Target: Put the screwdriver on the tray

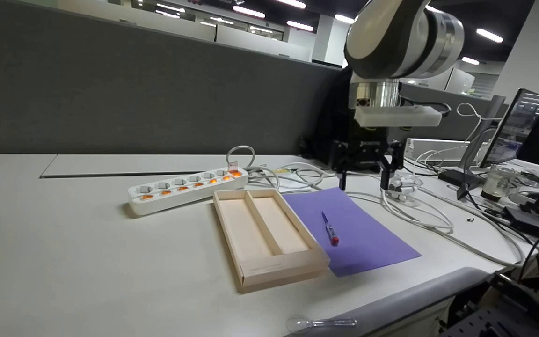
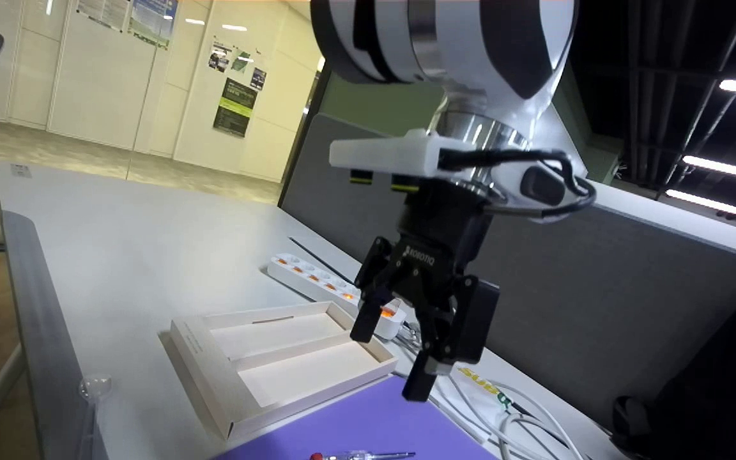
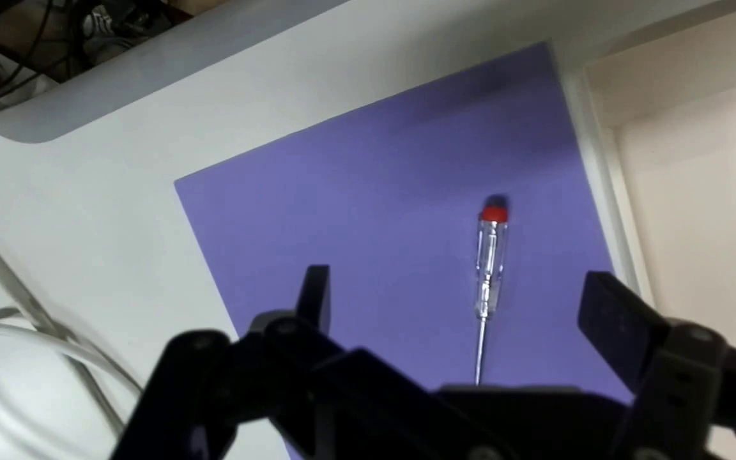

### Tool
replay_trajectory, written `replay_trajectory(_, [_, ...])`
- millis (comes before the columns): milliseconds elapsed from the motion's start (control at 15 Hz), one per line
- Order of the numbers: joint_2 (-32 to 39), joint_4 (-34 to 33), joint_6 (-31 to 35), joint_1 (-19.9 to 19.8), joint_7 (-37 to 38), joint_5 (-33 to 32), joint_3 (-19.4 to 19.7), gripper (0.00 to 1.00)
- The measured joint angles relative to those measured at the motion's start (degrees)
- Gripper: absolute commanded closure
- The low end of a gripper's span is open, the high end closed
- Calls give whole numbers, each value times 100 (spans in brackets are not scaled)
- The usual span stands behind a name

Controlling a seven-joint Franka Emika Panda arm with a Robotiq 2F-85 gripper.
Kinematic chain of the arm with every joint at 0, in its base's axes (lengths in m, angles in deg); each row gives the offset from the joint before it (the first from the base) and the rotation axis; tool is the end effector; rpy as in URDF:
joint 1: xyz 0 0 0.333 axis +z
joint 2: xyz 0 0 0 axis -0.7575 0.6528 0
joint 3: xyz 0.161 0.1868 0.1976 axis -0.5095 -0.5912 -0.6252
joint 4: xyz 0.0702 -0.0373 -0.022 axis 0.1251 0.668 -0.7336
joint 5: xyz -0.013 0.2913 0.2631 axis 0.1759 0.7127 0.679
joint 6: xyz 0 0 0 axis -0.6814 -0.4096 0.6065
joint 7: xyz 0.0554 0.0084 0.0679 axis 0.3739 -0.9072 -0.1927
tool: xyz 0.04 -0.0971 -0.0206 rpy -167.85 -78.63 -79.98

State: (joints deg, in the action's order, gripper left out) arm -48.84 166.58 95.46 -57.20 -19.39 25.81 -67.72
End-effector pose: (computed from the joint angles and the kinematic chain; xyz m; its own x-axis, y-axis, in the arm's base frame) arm 0.4323 -0.0788 0.2430 0.9138 -0.3923 -0.1050 -0.3759 -0.9150 0.1468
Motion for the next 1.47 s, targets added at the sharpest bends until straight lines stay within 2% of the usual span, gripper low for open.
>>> replay_trajectory(200, [574,-159,268,29,26,92,144,0])
replay_trajectory(600, [1437,-420,1075,294,156,937,267,0])
replay_trajectory(933, [1817,-467,1651,685,350,1066,504,0])
replay_trajectory(1467, [2121,-547,1817,1171,486,1058,1065,0])
